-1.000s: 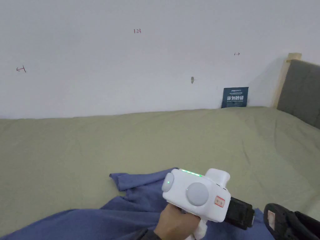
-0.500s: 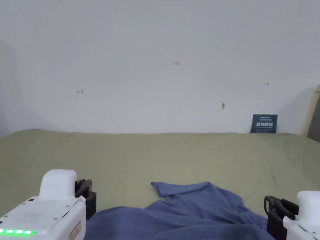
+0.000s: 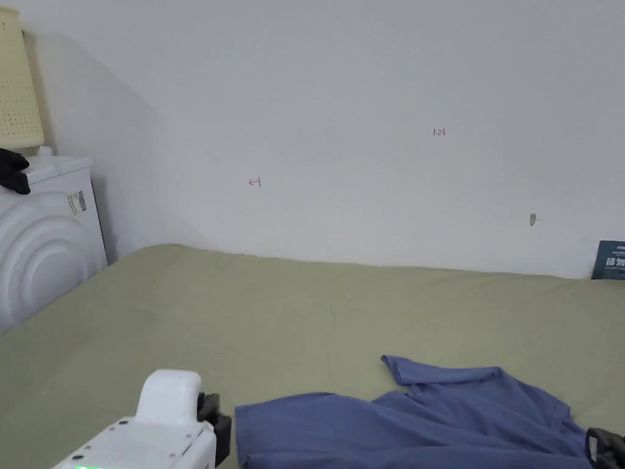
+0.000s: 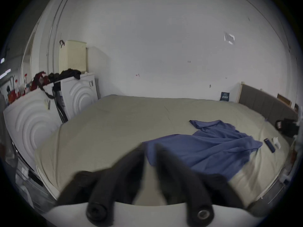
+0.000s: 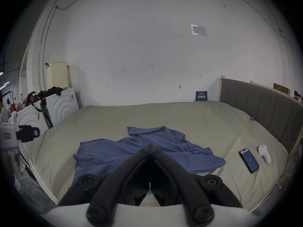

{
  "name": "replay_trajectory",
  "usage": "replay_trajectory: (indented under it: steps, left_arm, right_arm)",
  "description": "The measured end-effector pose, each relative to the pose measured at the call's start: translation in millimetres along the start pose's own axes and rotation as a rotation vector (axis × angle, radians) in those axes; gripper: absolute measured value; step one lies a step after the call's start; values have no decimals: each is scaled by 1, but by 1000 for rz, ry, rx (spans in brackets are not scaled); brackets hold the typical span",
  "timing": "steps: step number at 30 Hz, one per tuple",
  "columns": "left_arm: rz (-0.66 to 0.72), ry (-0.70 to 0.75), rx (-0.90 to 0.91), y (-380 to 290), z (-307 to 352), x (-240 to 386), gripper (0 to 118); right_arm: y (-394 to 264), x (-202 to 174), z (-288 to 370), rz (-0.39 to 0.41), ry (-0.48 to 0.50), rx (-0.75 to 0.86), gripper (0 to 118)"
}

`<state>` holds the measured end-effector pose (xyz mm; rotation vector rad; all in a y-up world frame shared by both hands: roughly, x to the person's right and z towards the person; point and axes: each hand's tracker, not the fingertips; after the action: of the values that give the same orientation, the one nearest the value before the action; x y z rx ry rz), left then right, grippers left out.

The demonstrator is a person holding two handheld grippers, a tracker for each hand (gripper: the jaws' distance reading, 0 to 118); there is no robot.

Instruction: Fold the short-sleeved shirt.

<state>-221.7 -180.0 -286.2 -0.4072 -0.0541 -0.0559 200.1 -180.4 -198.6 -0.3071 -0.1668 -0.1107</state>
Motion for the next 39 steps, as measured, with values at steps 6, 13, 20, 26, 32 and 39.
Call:
replay_trajectory:
  steps: [6, 13, 20, 26, 32, 39]
  left_arm:
    - [79, -162, -213, 32, -125, -13, 110]
    - [-35, -171, -532, 15, -292, -4, 110]
    - [-247, -127, -579, -25, -323, 35, 105]
    - [-66, -244, -506, -25, -289, 49, 0]
    - [-61, -268, -532, -24, -294, 49, 0]
    - [-5, -310, -495, -10, -286, 36, 0]
  right_arm:
    - [14, 21, -29, -10, -5, -24, 1]
    - [15, 60, -44, -56, -55, -74, 1]
    - [7, 95, -65, -80, -124, -140, 2]
    - [-3, 132, -94, -102, -201, -228, 2]
    - [-6, 168, -144, -152, -215, -372, 2]
    - [-34, 200, -219, -367, -51, -668, 115]
